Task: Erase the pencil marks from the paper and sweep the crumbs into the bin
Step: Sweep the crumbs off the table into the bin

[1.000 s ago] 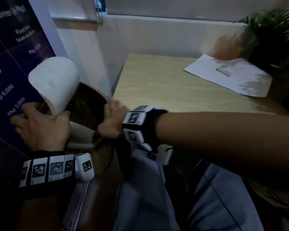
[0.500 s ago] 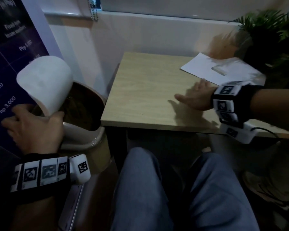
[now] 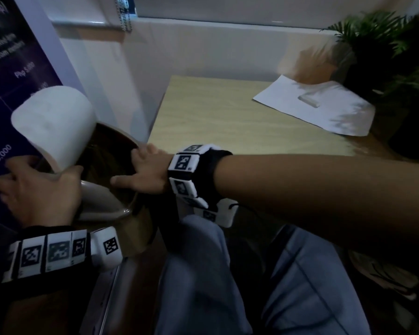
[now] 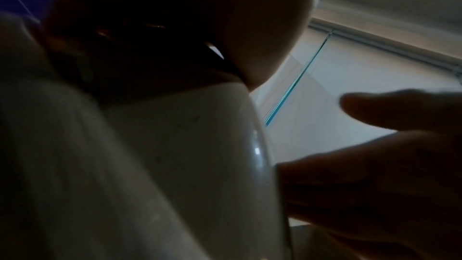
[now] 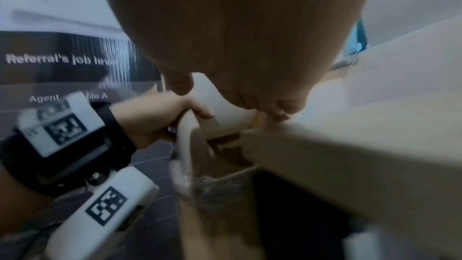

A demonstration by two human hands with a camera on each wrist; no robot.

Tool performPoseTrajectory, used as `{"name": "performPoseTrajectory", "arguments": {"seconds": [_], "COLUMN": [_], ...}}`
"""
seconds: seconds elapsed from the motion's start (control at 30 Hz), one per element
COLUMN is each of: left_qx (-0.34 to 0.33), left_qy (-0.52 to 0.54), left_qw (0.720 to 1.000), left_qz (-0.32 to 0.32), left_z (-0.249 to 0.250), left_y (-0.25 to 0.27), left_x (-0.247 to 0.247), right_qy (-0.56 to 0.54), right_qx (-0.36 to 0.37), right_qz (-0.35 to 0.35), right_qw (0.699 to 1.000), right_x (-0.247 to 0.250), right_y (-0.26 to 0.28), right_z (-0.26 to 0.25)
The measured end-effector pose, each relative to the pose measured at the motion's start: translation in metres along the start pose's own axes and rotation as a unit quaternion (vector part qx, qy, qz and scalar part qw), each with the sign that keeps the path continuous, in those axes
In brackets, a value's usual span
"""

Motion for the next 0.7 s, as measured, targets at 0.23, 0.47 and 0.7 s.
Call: {"name": "performPoseTrajectory", "arguments": {"seconds": [0.23, 0.47, 0.7], "left_qx": [0.014, 0.014, -0.025], "left_qy": [0.046, 0.044, 0.043], "left_qw": [0.999, 0.999, 0.999], "left_qz": [-0.02, -0.007, -0.019], "left_z": [0.06, 0.025, 0.1], "left_y": [0.052, 0.021, 0.087], "left_x": [0.031, 0.006, 0.055], "right_qy": [-0.003, 0.04, 0.032], "right_qx": [-0.099, -0.293, 0.009], "right_qz": [0.026, -0.005, -0.038], "right_qw": [0.995, 0.955, 0.999], "right_x": [0.032, 0.001, 0.02], "right_y": [0.013, 0.025, -0.004], "right_z": [0.098, 0.158, 0.032]}}
Point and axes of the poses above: each hand's wrist, its own y-axis away from the middle knuckle, its own x-axis out of the back of the hand, z = x × y, the point moved 3 cm from there along -y, towards the middle knuckle, and after that the axes turned 8 degrees about y, right-handed, at the moved point
